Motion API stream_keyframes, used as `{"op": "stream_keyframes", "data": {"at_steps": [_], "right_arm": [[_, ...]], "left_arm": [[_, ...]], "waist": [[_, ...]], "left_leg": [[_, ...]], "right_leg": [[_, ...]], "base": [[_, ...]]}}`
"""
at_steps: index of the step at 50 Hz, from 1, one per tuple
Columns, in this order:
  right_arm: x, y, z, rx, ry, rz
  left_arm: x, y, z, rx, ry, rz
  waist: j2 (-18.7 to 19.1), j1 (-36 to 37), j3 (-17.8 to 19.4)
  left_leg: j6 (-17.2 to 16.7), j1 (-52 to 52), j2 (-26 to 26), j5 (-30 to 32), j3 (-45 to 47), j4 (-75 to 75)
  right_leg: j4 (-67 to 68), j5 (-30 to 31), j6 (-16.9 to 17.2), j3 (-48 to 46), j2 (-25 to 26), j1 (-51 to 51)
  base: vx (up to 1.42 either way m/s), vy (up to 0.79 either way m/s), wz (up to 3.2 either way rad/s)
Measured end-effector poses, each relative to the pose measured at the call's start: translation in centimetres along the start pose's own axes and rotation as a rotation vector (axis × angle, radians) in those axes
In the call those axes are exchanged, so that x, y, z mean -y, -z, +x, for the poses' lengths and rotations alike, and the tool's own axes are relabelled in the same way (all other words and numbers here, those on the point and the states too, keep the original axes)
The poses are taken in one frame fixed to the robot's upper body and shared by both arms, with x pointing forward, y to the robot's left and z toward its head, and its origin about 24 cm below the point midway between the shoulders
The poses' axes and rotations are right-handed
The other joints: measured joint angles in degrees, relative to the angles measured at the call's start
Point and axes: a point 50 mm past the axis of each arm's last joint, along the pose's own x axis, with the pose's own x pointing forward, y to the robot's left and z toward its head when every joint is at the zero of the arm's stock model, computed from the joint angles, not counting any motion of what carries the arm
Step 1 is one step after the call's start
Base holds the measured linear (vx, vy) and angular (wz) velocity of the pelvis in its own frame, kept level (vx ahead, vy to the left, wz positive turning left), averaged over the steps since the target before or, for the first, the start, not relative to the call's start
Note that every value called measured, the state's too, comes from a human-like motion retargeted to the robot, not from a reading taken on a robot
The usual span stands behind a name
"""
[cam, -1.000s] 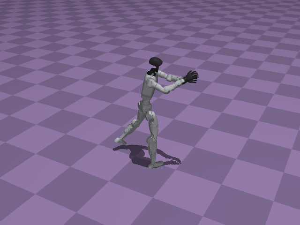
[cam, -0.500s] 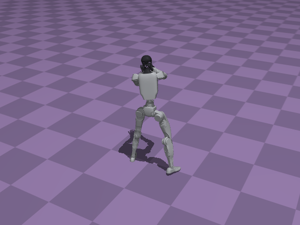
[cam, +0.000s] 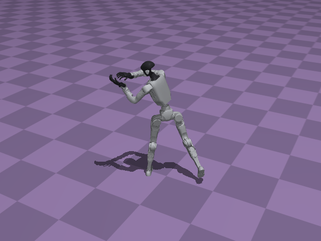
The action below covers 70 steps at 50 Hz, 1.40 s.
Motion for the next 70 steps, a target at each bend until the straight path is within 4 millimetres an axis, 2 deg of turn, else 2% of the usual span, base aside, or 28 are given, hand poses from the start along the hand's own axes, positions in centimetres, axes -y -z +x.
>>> {"op": "stream_keyframes", "data": {"at_steps": [2, 3, 10, 14, 19, 26, 28, 30, 32, 35, 38, 40, 42, 43, 45, 47, 48, 51, 53, 55, 58, 60, 62, 63, 65, 68, 69, 70], "right_arm": [[1.4, -0.6, 0.6, 0.028, 0.067, -0.006], [1.8, -0.9, 0.7, 0.046, 0.090, -0.009], [5.2, -3.8, 1.0, 0.210, 0.247, -0.075], [5.9, -4.5, 0.6, 0.258, 0.255, -0.093], [5.8, -4.5, 0.3, 0.270, 0.232, -0.092], [3.8, -4.6, 0.2, 0.267, 0.154, -0.086], [3.0, -3.9, 0.1, 0.247, 0.106, -0.087], [2.2, -3.6, 0.1, 0.225, 0.062, -0.062], [0.8, -3.8, 0.5, 0.201, 0.001, -0.047], [-0.3, -3.1, 0.6, 0.168, -0.088, -0.065], [-2.1, -0.7, -0.2, 0.055, -0.200, -0.063], [-3.6, 1.4, -1.1, -0.072, -0.221, -0.017], [-5.7, 3.6, -2.8, -0.244, -0.259, 0.032], [-6.5, 4.7, -3.9, -0.334, -0.259, 0.065], [-7.8, 7.0, -6.9, -0.479, -0.278, 0.127], [-7.9, 9.7, -10.1, -0.625, -0.275, 0.165], [-7.8, 10.9, -11.9, -0.697, -0.263, 0.207], [-6.4, 14.1, -15.3, -0.878, -0.233, 0.268], [-4.9, 15.5, -16.1, -0.936, -0.193, 0.267], [-3.5, 16.3, -16.4, -0.951, -0.178, 0.254], [-2.0, 17.0, -17.0, -0.958, -0.135, 0.266], [-0.7, 17.8, -17.6, -0.974, -0.118, 0.242], [0.8, 18.5, -18.6, -0.988, -0.103, 0.210], [1.7, 19.0, -19.0, -1.003, -0.073, 0.189], [3.6, 19.6, -19.8, -1.020, -0.019, 0.149], [5.6, 20.1, -20.5, -1.020, 0.028, 0.112], [6.1, 20.1, -20.6, -1.009, 0.008, 0.106], [6.7, 20.1, -20.8, -0.994, -0.028, 0.102]], "left_arm": [[1.1, -1.7, -0.1, 0.040, -0.021, -0.210], [1.3, -2.3, -0.1, 0.063, -0.012, -0.238], [1.9, -6.4, -0.3, 0.238, 0.065, -0.248], [2.0, -6.9, -1.3, 0.273, 0.036, -0.234], [2.3, -7.0, -1.7, 0.288, 0.030, -0.218], [0.8, -5.6, -2.0, 0.211, -0.024, -0.207], [0.8, -4.5, -2.2, 0.180, -0.069, -0.238], [0.5, -3.7, -2.4, 0.160, -0.122, -0.266], [-0.7, -3.0, -2.4, 0.135, -0.199, -0.249], [-0.9, -1.5, -2.6, 0.089, -0.274, -0.283], [-0.5, 1.1, -2.6, -0.025, -0.341, -0.322], [-0.2, 2.9, -2.7, -0.104, -0.428, -0.508], [0.0, 6.5, -2.3, -0.338, -0.367, -0.387], [0.4, 8.2, -2.5, -0.436, -0.342, -0.380], [1.0, 11.5, -3.5, -0.603, -0.128, -0.114], [3.1, 13.9, -5.2, -0.747, -0.014, -0.036], [4.2, 14.9, -6.0, -0.784, 0.073, 0.070], [8.2, 16.5, -7.6, -0.947, 0.195, 0.007], [10.5, 16.7, -8.0, -1.044, 0.125, -0.151], [12.3, 16.5, -8.2, -1.082, 0.165, -0.206], [13.5, 16.6, -8.3, -1.113, 0.185, -0.268], [15.2, 16.5, -8.6, -1.126, 0.232, -0.273], [17.1, 16.3, -8.8, -1.106, 0.372, -0.197], [18.5, 15.8, -9.0, -1.107, 0.351, -0.264], [20.5, 15.2, -9.0, -1.104, 0.333, -0.264], [22.6, 14.3, -9.2, -1.089, 0.379, -0.282], [23.0, 14.2, -9.3, -1.039, 0.544, -0.165], [22.9, 14.5, -9.5, -0.979, 0.768, 0.029]], "waist": [[-0.6, 0.8, 0.9], [-0.5, 1.1, 0.9], [-1.2, 0.9, 1.9], [-0.4, 0.7, 0.7], [-0.3, -1.3, -0.6], [-0.7, -4.5, -3.4], [-0.7, -3.5, -2.9], [0.6, -3.5, -2.7], [0.8, -5.1, -2.3], [2.4, -6.4, -1.8], [3.3, -8.6, -1.3], [3.3, -12.1, -1.6], [3.8, -19.4, -3.3], [4.2, -23.4, -4.0], [6.0, -31.7, -5.5], [7.6, -39.2, -5.6], [8.5, -42.9, -5.5], [10.9, -53.9, -3.3], [13.1, -60.8, -1.5], [15.7, -67.1, -0.7], [19.4, -75.1, -0.8], [22.3, -78.1, 0.4], [24.7, -80.1, 1.6], [25.7, -80.5, 2.4], [27.4, -81.0, 3.0], [29.4, -80.7, 3.2], [30.1, -80.7, 3.2], [30.9, -80.7, 3.2]], "left_leg": [[-0.3, 0.8, 0.1, -0.4, -1.6, -0.3], [-0.6, 1.2, 0.4, -0.5, -2.4, -0.5], [-1.3, 3.4, 0.0, -0.5, -4.6, -1.7], [-1.3, 3.2, -0.2, -0.4, -4.1, -1.3], [-0.9, 2.7, -1.6, 0.1, -1.7, -0.5], [-0.2, 1.4, -5.2, 1.0, 6.3, -0.1], [-0.6, 1.4, -5.4, 0.9, 9.8, 0.4], [-4.2, 2.1, -4.0, 0.0, 13.3, 1.5], [-1.5, 2.2, -3.9, 0.1, 19.0, 2.9], [-4.4, 2.7, -0.7, -0.8, 26.4, 5.4], [-5.1, 3.1, 2.5, -1.8, 35.4, 9.1], [-4.5, 3.9, 4.4, -2.1, 41.4, 11.5], [-2.6, 5.8, 5.8, -1.6, 46.1, 12.9], [-1.6, 6.9, 6.4, -1.1, 47.9, 13.5], [0.4, 9.0, 8.2, 0.1, 50.8, 15.3], [3.1, 11.0, 9.9, 1.6, 53.8, 18.1], [4.4, 12.1, 10.7, 2.3, 55.3, 19.6], [7.8, 15.9, 12.0, 3.9, 60.4, 22.7], [9.3, 18.9, 12.2, 4.8, 63.9, 23.4], [10.1, 21.4, 11.9, 6.0, 66.9, 23.7], [9.7, 23.3, 11.1, 8.9, 67.3, 24.1], [8.2, 22.8, 11.9, 11.6, 63.0, 24.6], [6.9, 21.4, 11.5, 13.5, 56.2, 25.6], [5.7, 20.9, 11.5, 14.8, 52.7, 26.0], [5.3, 20.0, 8.0, 16.5, 46.9, 26.3], [2.9, 19.6, 4.2, 20.1, 39.9, 25.4], [1.6, 19.4, 3.5, 21.6, 37.4, 25.2], [0.1, 19.1, 2.9, 23.1, 34.9, 25.1]], "right_leg": [[0.3, 0.5, 0.0, 3.6, 1.9, 1.5], [0.1, 1.0, 0.0, 5.0, 2.9, 2.3], [0.9, 1.8, 0.0, 8.6, 4.7, 4.9], [1.2, 1.1, 0.0, 7.5, 4.0, 4.7], [1.3, -2.2, 0.0, 6.6, 0.9, 3.7], [-1.1, -12.2, 0.0, -1.9, -9.4, 1.6], [-1.9, -15.8, 0.0, -7.1, -12.3, 0.8], [-2.0, -19.5, -0.6, -12.9, -14.0, 0.1], [-1.6, -22.6, -3.0, -20.3, -17.0, -2.0], [-0.5, -27.7, -4.9, -33.7, -18.8, -5.4], [-1.1, -31.7, -6.7, -42.5, -19.0, -8.8], [-1.3, -34.0, -7.3, -41.4, -18.2, -12.2], [-1.0, -35.3, -7.6, -36.1, -16.9, -14.8], [-1.0, -35.6, -7.4, -33.7, -16.2, -15.6], [-1.5, -35.7, -7.3, -30.2, -14.2, -15.9], [-2.1, -35.7, -7.6, -27.4, -12.2, -15.8], [-2.5, -35.8, -7.5, -25.9, -11.4, -15.5], [-3.4, -36.1, -6.3, -21.3, -9.3, -14.9], [-4.0, -36.4, -5.2, -18.1, -7.9, -14.8], [-4.5, -36.4, -3.5, -14.6, -6.6, -15.4], [-6.3, -35.5, -0.5, -9.1, -4.2, -16.3], [-9.2, -33.7, 0.0, -6.2, -0.6, -16.1], [-13.1, -31.9, 0.0, -3.5, 1.4, -15.0], [-15.4, -30.8, 0.0, -2.2, 2.6, -14.2], [-19.8, -28.9, 0.0, 0.4, 1.1, -13.1], [-24.0, -27.4, -1.6, 4.6, 0.5, -12.1], [-24.7, -27.2, -2.5, 5.8, 0.8, -12.0], [-25.0, -27.2, -3.4, 6.9, 1.3, -12.0]], "base": [[0.18, -0.13, 0.80], [0.17, -0.12, 0.76], [0.08, -0.05, 0.34], [-0.06, 0.00, -0.14], [-0.13, 0.05, -0.40], [-0.17, 0.03, -0.89], [-0.20, -0.10, -1.48], [-0.23, -0.14, -1.84], [-0.26, -0.22, -2.23], [-0.29, -0.27, -2.54], [-0.28, -0.35, -2.77], [-0.21, -0.40, -2.66], [-0.12, -0.40, -2.15], [-0.07, -0.39, -1.82], [-0.03, -0.39, -1.63], [0.01, -0.39, -1.61], [0.04, -0.36, -1.60], [0.09, -0.30, -1.61], [0.15, -0.23, -1.71], [0.20, -0.20, -1.81], [0.23, -0.19, -1.87], [0.21, -0.26, -1.84], [0.20, -0.21, -1.64], [0.20, -0.12, -1.50], [0.19, 0.10, -1.39], [0.18, 0.03, -1.26], [0.17, -0.06, -1.06], [0.15, -0.06, -0.94]]}}
